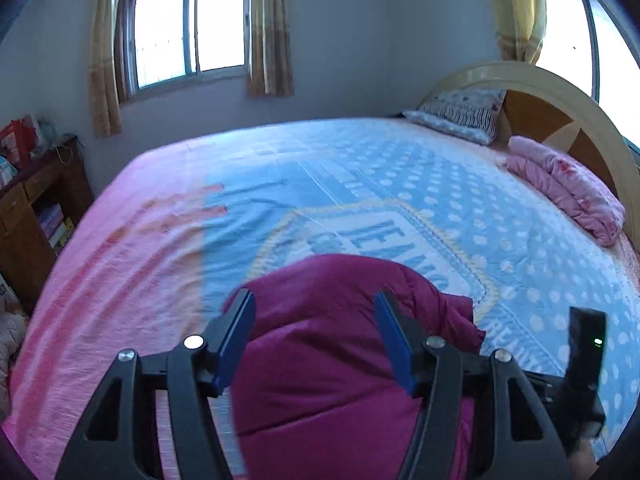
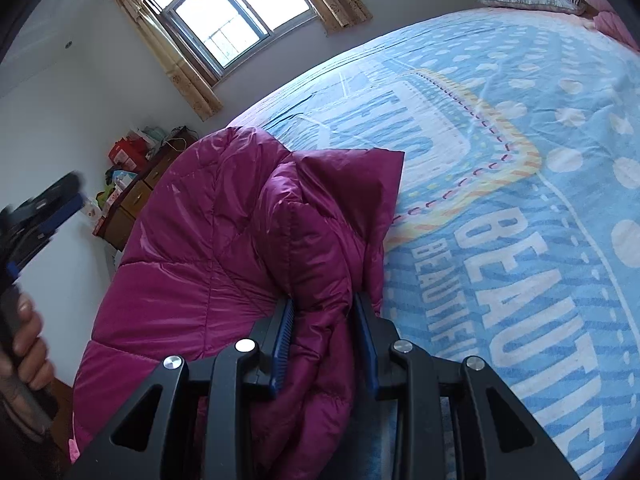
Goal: Fold large clothes
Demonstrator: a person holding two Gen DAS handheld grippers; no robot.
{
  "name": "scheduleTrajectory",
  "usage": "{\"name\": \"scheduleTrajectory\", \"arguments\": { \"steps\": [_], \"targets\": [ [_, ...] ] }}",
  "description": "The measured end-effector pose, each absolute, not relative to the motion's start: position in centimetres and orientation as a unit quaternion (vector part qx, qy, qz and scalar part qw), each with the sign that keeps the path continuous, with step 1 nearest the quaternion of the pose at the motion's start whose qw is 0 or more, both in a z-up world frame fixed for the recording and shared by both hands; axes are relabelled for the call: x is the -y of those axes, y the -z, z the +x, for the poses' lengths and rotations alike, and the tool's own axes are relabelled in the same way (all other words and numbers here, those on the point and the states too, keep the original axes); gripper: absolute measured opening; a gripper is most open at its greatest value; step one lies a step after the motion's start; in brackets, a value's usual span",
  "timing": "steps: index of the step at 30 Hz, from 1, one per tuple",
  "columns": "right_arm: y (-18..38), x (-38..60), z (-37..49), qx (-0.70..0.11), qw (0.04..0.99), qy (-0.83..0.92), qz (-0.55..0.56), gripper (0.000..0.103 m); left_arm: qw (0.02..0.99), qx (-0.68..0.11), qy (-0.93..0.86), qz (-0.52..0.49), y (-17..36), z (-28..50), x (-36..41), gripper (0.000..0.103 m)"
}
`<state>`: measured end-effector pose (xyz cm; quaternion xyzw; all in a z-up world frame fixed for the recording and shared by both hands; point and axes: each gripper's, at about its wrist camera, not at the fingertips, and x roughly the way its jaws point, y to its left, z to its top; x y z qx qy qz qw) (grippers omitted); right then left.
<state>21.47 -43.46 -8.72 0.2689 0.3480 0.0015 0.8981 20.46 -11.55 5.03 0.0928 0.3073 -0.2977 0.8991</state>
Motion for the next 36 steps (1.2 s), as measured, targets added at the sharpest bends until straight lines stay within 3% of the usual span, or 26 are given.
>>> {"name": "scheduleTrajectory", "arguments": {
  "steps": [4,8,15,26,32,36],
  "targets": [
    [9.0,43.9,21.4,-0.344,0.896,-0.007,0.282,0.031,0.887,-0.355,0.279,0.092,-0.7,20.6,12.9,0.064],
    [9.4,44.7,21.4,-0.338,0.891,-0.018,0.302,0.031,0.888,-0.349,0.278,0.114,0.8,20.2,13.1,0.074],
    [9.3,44.8,21.3,-0.335,0.891,-0.016,0.307,0.031,0.886,-0.353,0.25,0.169,2.9,19.9,14.9,0.083],
    [1.9,41.7,23.1,-0.294,0.941,0.021,0.166,0.031,0.883,-0.36,0.239,0.181,3.6,20.0,15.3,0.086],
    [6.5,42.6,28.8,-0.377,0.913,0.041,0.151,0.031,0.883,-0.361,0.236,0.182,3.7,20.1,15.2,0.086],
    [8.2,43.7,29.0,-0.381,0.905,0.025,0.188,0.031,0.884,-0.359,0.228,0.195,3.9,20.2,15.6,0.086]
  ]
}}
